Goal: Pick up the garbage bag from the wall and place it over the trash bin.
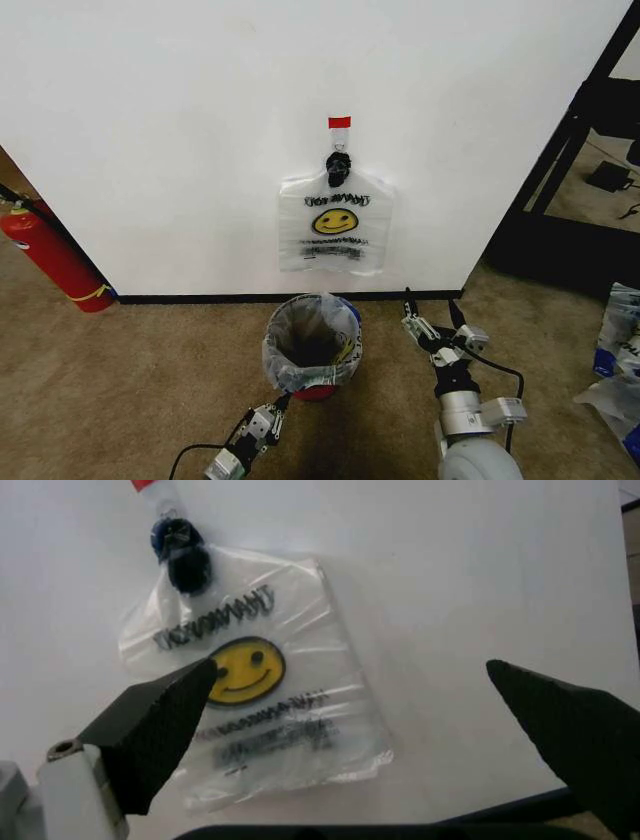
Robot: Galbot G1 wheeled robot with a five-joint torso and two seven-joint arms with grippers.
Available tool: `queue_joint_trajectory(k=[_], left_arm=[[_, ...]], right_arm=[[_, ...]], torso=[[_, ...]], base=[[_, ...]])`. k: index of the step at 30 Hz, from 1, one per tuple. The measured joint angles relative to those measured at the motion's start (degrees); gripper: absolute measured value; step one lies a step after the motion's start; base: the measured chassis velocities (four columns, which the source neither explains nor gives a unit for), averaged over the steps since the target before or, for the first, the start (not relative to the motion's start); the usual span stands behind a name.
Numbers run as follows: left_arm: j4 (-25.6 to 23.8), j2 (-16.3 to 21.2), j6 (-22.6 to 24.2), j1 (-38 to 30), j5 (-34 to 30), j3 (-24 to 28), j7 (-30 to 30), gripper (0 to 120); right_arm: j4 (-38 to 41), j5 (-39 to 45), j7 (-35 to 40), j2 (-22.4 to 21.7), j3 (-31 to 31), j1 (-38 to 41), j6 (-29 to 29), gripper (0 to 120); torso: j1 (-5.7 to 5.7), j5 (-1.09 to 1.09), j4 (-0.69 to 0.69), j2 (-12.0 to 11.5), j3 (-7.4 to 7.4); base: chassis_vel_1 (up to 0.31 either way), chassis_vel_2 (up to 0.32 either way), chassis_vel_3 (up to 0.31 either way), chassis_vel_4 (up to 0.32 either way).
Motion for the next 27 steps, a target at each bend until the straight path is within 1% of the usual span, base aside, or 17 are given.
queue_joint_trajectory(k=[9, 14, 16, 18, 19, 20, 23, 24, 26, 27], left_arm=[[3.4, -1.2, 1.1, -1.8, 1.0, 0.0, -0.2, 0], [3.8, -1.2, 1.1, -1.8, 1.2, -0.4, -0.3, 0], [2.9, -0.5, 0.4, -1.0, 0.6, -0.5, -0.3, 0], [1.6, 0.1, 0.0, -0.4, 0.0, -0.6, 0.1, 6], [1.6, 0.1, 0.0, -0.4, 0.0, -0.6, 0.1, 6], [0.9, 0.5, -0.3, 0.0, -0.2, -0.7, 0.4, 12], [-0.4, 1.3, -0.7, 0.6, -0.2, -1.3, 1.5, 22], [-1.2, 2.0, -0.8, 1.0, 0.0, -1.7, 2.6, 29], [-2.2, 2.9, -1.1, 1.6, 0.7, -2.3, 4.5, 36], [-2.2, 2.9, -1.1, 1.6, 0.7, -2.3, 4.5, 36]], right_arm=[[0.2, 0.0, 0.0, 0.1, -0.1, -0.5, 0.1, 100], [0.3, -0.1, 0.0, 0.2, -0.3, -0.5, 0.1, 100], [0.4, -0.1, -0.1, 0.2, -0.3, -0.5, 0.1, 100], [0.4, -0.2, -0.3, 0.3, -0.3, -0.5, 0.2, 100], [0.4, -0.2, -0.3, 0.3, -0.3, -0.5, 0.2, 100], [0.4, -0.2, -0.5, 0.3, -0.4, -0.5, 0.3, 100], [0.4, -0.3, -1.0, 0.3, -0.4, -0.4, 0.4, 100], [0.4, -0.3, -1.0, 0.3, -0.4, -0.4, 0.4, 100], [0.4, -0.3, -1.1, 0.3, -0.4, -0.2, 0.4, 100], [0.4, -0.3, -1.1, 0.3, -0.4, -0.2, 0.4, 100]], torso=[[0.0, 0.0, 0.0, 0.0, 0.0], [0.0, -0.01, 0.0, 0.0, 0.0], [0.0, 0.0, 0.0, 0.0, 0.0], [0.0, 0.0, 0.0, 0.0, 0.0], [0.0, 0.0, 0.0, 0.0, 0.0], [0.0, -0.01, 0.0, 0.0, 0.0], [0.0, -0.01, 0.0, 0.0, 0.0], [0.0, -0.01, 0.0, 0.0, 0.0], [0.0, 0.0, 0.0, 0.0, 0.0], [0.0, 0.0, 0.0, 0.0, 0.0]], base=[[0.0, 0.0, 0.0, 0.0], [0.0, 0.0, 0.0, 0.0], [0.0, 0.0, 0.0, 0.0], [0.0, 0.0, 0.0, 0.0], [0.0, 0.0, 0.0, 0.0], [0.0, 0.0, 0.0, 0.0], [0.0, 0.0, 0.0, 0.0], [0.0, 0.0, 0.0, 0.0], [0.0, 0.0, 0.0, 0.0], [0.0, 0.0, 0.0, 0.0]])
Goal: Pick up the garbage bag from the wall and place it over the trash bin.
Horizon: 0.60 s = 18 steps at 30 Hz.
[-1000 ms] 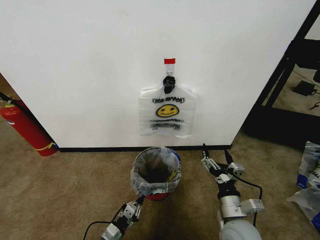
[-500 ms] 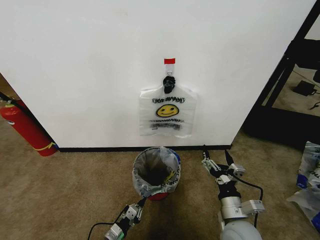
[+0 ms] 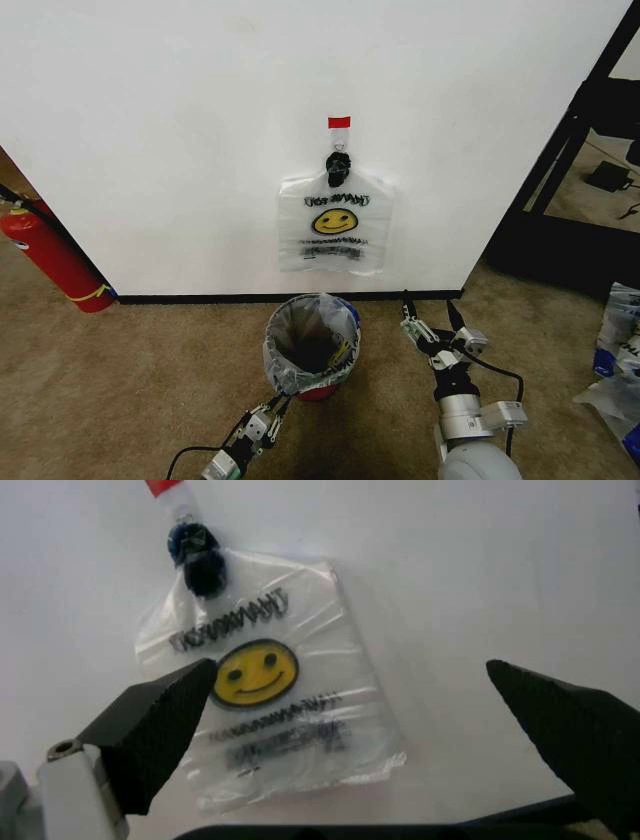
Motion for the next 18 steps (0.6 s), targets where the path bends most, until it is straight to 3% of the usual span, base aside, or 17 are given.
queue_joint_trajectory(k=[1, 4, 10, 13, 15, 18], left_arm=[[-0.3, 0.5, -0.2, 0.3, 0.6, -0.3, 0.9, 36], [-0.3, 1.8, -0.4, 0.8, 3.0, -1.9, 1.9, 53], [-0.8, 3.7, 0.3, 1.1, 2.5, -8.7, -4.3, 73], [-8.1, 4.3, 3.8, 3.0, -3.6, -15.1, -5.7, 82], [-18.5, 3.8, 9.1, 5.1, -9.8, -21.1, -8.1, 95], [-25.7, 2.4, 13.0, 5.9, -14.2, -23.5, -12.5, 98]], right_arm=[[-0.2, 0.0, 0.0, 0.0, 0.0, 0.1, 0.0, 100], [-0.5, 0.0, -0.2, 0.0, 0.2, 0.4, 0.1, 100], [-1.6, -2.7, -2.3, -0.7, 1.7, 0.5, 1.2, 100], [-1.2, -5.5, -3.3, -1.3, 3.6, -0.8, 1.1, 100], [-0.5, -11.0, -5.7, -1.7, 6.8, -3.4, 1.1, 100], [0.5, -16.5, -7.2, -1.3, 9.2, -6.3, 1.0, 100]], torso=[[0.0, 0.0, 0.0, 0.0, 0.0], [0.0, -0.01, 0.0, 0.0, 0.0], [0.0, -0.01, 0.01, 0.0, 0.0], [0.0, -0.02, -0.01, 0.0, 0.0], [0.0, 0.02, 0.0, 0.0, 0.0], [0.0, 0.03, 0.0, 0.0, 0.0]], base=[[0.0, 0.0, 0.0, 0.0], [0.0, 0.0, 0.0, 0.0], [0.0, 0.0, 0.0, 0.0], [0.0, 0.0, 0.0, 0.0], [0.0, 0.0, 0.0, 0.0], [0.0, 0.0, 0.0, 0.0]])
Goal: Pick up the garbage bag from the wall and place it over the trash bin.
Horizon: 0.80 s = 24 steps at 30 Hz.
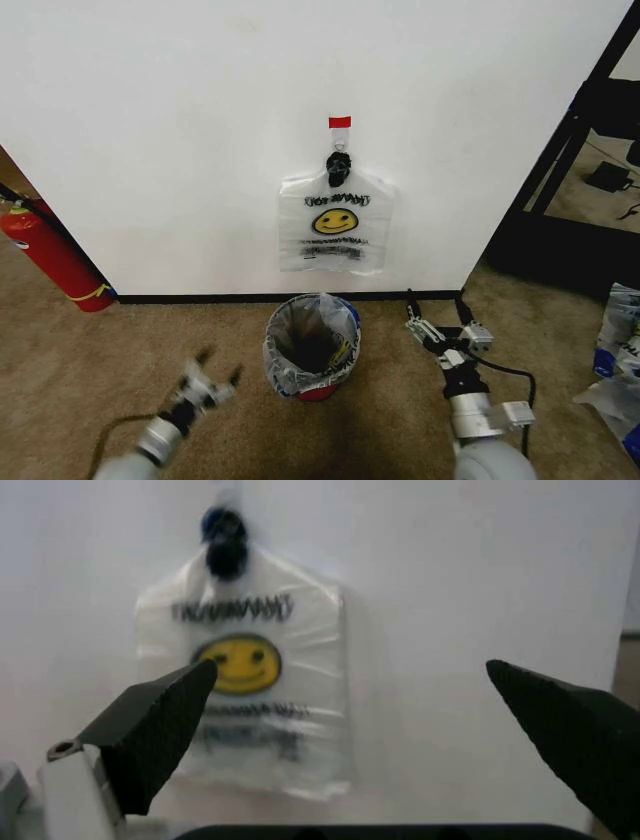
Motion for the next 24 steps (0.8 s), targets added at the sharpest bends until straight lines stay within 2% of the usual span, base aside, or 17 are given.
queue_joint_trajectory(k=[1, 5, 8, 9, 12, 16, 21, 24], left_arm=[[-3.1, -0.8, 1.6, 0.3, -2.6, -0.4, -2.2, 99], [-9.4, -3.1, 2.7, 0.7, -7.6, -0.2, -4.8, 100], [-10.0, -3.4, 2.6, 0.7, -7.8, -0.1, -4.8, 100], [-12.2, -4.6, 1.6, 1.4, -7.9, 0.2, -4.6, 100], [-12.8, -4.9, 1.2, 1.7, -7.8, 0.3, -4.5, 100], [-15.3, -5.8, 0.2, 2.8, -7.4, 0.5, -4.1, 100], [-22.4, -5.7, 1.1, 4.4, -8.1, -0.5, -4.2, 100], [-23.1, -5.5, 0.9, 4.8, -8.5, -0.8, -4.2, 100]], right_arm=[[0.8, -3.2, -0.3, 0.5, 1.1, -1.9, -0.5, 100], [4.0, -9.6, 1.5, 3.2, 1.9, -7.7, -1.4, 100], [4.3, -9.8, 1.6, 3.5, 1.8, -8.2, -1.5, 100], [5.3, -11.0, 1.8, 5.3, 1.5, -10.7, -1.3, 100], [5.4, -11.4, 1.8, 6.0, 1.3, -11.3, -0.8, 100], [4.6, -13.5, 1.3, 8.7, 1.1, -12.8, 2.8, 100], [5.2, -17.1, 1.4, 14.8, 1.1, -14.1, 7.4, 100], [6.5, -18.0, 1.5, 15.8, 1.3, -14.6, 7.9, 100]], torso=[[0.0, -0.02, 0.0, 0.0, 0.0], [0.0, -0.02, -0.02, 0.0, -0.01], [-0.01, -0.02, -0.03, 0.0, -0.01], [0.0, -0.06, -0.04, 0.0, -0.01], [-0.01, -0.06, -0.04, 0.0, -0.01], [-0.01, -0.03, 0.01, 0.0, -0.01], [-0.01, -0.04, 0.0, 0.0, 0.0], [-0.01, -0.04, 0.0, 0.0, 0.0]], base=[[0.0, 0.0, 0.0, 0.0], [0.0, 0.0, 0.0, 0.0], [0.0, 0.0, 0.0, 0.0], [0.0, 0.0, 0.0, 0.0], [0.0, 0.0, 0.0, 0.0], [0.0, 0.0, 0.0, 0.0], [0.0, 0.0, 0.0, 0.0], [0.0, 0.0, 0.0, 0.0]])
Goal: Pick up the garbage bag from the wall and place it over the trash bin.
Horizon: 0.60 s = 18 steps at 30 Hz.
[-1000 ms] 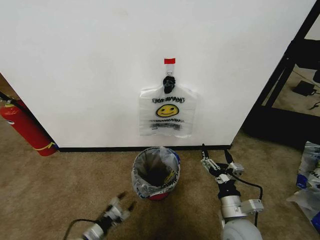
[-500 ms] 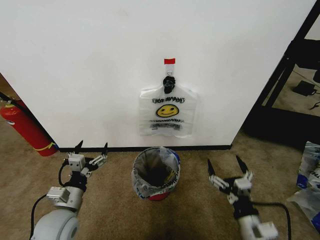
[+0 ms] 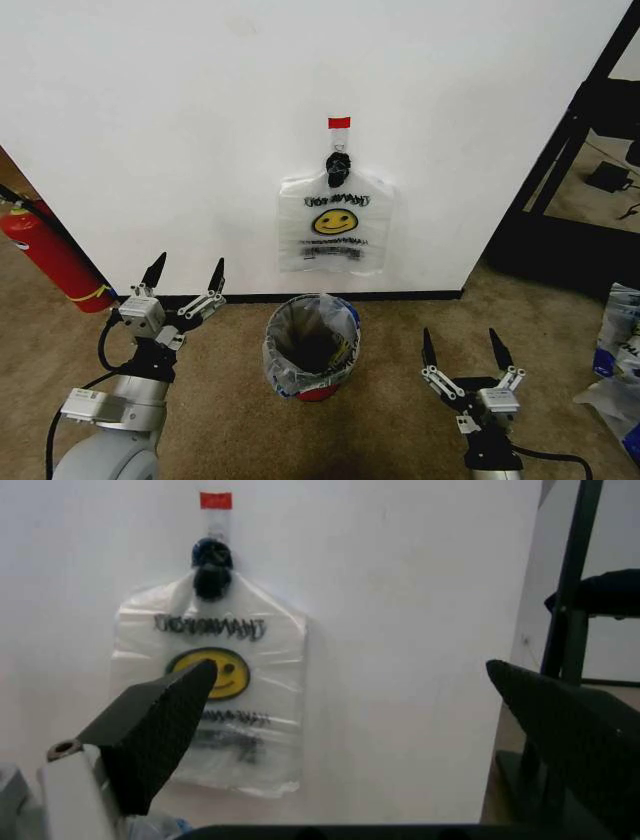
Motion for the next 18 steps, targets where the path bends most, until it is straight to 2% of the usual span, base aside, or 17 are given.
queue_joint_trajectory(k=[4, 18], left_arm=[[0.6, -0.3, -1.2, 1.1, 0.1, 0.3, -0.1, 100], [1.1, -0.4, -1.2, 1.1, 0.3, 0.5, -0.1, 100]], right_arm=[[0.8, 0.3, -1.8, 1.2, 0.5, -0.9, 1.1, 100], [0.6, 0.9, -2.2, 1.1, 0.5, -0.9, 1.2, 100]], torso=[[0.0, 0.0, 0.0, 0.0, 0.0], [0.01, 0.01, 0.0, 0.0, 0.01]], base=[[0.0, 0.0, 0.0, 0.0], [0.0, 0.0, 0.0, 0.0]])
